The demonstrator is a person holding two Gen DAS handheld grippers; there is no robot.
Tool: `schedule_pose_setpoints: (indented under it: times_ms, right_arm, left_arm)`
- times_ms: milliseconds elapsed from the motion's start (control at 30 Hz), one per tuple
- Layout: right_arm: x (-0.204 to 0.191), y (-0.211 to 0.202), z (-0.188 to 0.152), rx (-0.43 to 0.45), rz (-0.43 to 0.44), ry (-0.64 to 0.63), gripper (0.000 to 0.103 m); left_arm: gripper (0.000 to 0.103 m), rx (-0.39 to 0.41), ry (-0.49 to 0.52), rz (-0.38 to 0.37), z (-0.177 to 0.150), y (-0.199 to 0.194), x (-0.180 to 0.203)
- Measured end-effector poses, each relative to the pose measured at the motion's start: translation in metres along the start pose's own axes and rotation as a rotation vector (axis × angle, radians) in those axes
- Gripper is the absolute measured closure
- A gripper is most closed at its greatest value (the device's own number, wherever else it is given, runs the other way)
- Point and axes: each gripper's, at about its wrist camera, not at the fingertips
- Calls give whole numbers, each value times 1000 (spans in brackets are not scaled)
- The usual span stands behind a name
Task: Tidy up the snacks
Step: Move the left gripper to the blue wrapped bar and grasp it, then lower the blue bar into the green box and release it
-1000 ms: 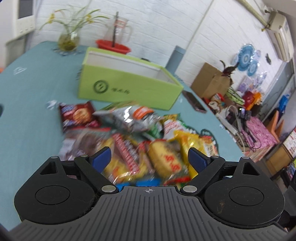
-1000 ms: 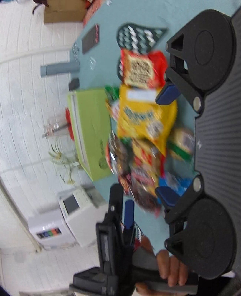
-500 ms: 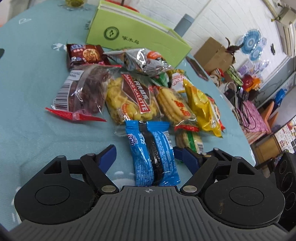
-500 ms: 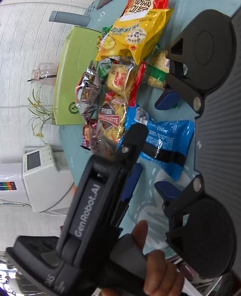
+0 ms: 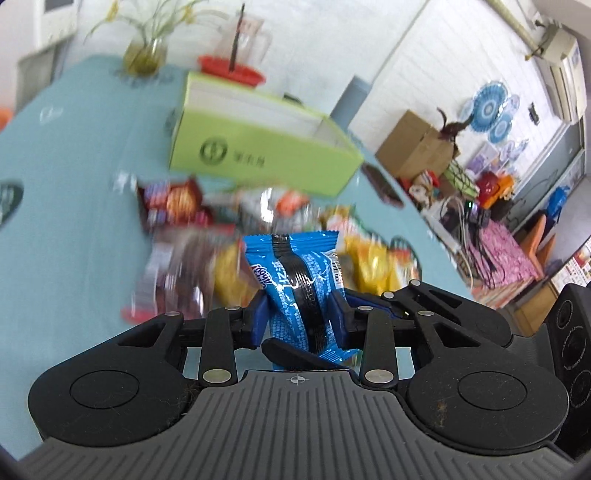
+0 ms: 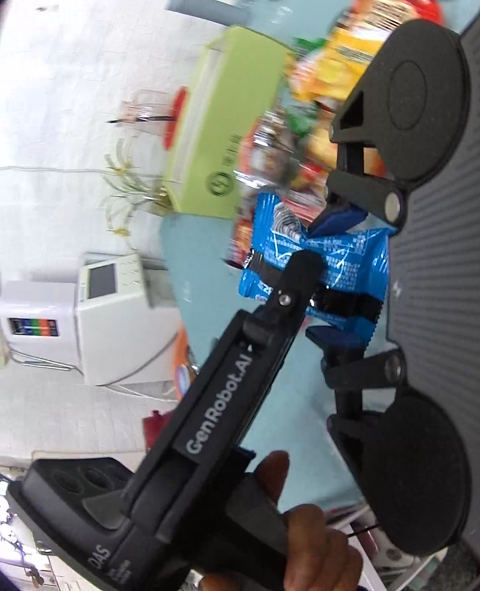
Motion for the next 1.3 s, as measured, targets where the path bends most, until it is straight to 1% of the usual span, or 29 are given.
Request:
schedule_pose_setpoints:
  times_ms: [100, 200, 267, 367, 433, 533, 600, 667, 700, 733, 800, 867, 900, 933, 1000, 1033, 1067, 1167, 1233, 1300]
  right_arm:
    - [24, 12, 29, 55, -47, -39, 40]
    - [64, 32, 63, 74, -87, -38, 40]
    - [95, 53, 86, 59, -109, -26, 40]
    - [128, 88, 114, 15, -133, -18, 39]
    - [147, 117, 127, -26, -143, -20, 39]
    - [168, 158, 135, -88, -133, -18, 39]
    - [180, 182, 136, -127, -118, -11, 39]
    - [190, 202, 132, -165, -100, 1, 40]
    - [192, 209, 130, -178, -93, 4, 39]
    - [191, 214, 128, -187, -90, 5, 39]
    - [195, 218, 125, -190, -95, -2, 38]
    - [201, 204, 126, -158, -111, -6, 37]
    - [204, 191, 127, -132, -116, -3, 33]
    - [208, 176, 128, -96, -120, 8, 29]
    - [211, 137, 127, -32, -133, 29, 16]
    - [210, 118, 124, -5, -145, 37, 13]
    - [209, 98, 120, 19, -157, 46, 10]
    - [200, 42, 94, 76, -186, 85, 10]
    - [192, 13, 67, 80, -199, 141, 10]
    - [184, -11, 34, 64, -227, 200, 9]
  left_arm:
    - [90, 35, 63, -13, 50, 19, 8]
    - [90, 44, 117, -14, 104, 51, 14]
    - [90, 38, 156, 3, 139, 79, 17]
    - [90, 21, 168, 35, 177, 117, 12]
    - [90, 8, 161, 58, 196, 143, 3]
    - [90, -27, 131, 72, 214, 179, -21]
    - [90, -53, 104, 81, 220, 200, -38]
    - [89, -60, 95, 96, 221, 216, -54]
    - [79, -54, 98, 109, 223, 221, -60]
    - [65, -46, 99, 122, 224, 223, -64]
    - [60, -16, 86, 136, 226, 216, -68]
    - [57, 32, 93, 111, 226, 196, -66]
    - [52, 56, 99, 105, 224, 186, -62]
    - [44, 81, 106, 97, 221, 174, -57]
    - [38, 117, 120, 71, 211, 151, -44]
    - [37, 125, 127, 53, 204, 141, -35]
    - [37, 128, 127, 38, 196, 133, -30]
    - [34, 122, 122, -46, 162, 113, -10]
    - [34, 99, 111, -90, 136, 108, 1]
    - [34, 60, 108, -130, 107, 108, 10]
Point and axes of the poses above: each gripper's, at about its wrist camera, not at the fingertips, and y roughly the way its jaws point, x to its right, z to its top, and after that the axes turned 6 degrees about -z, right-handed
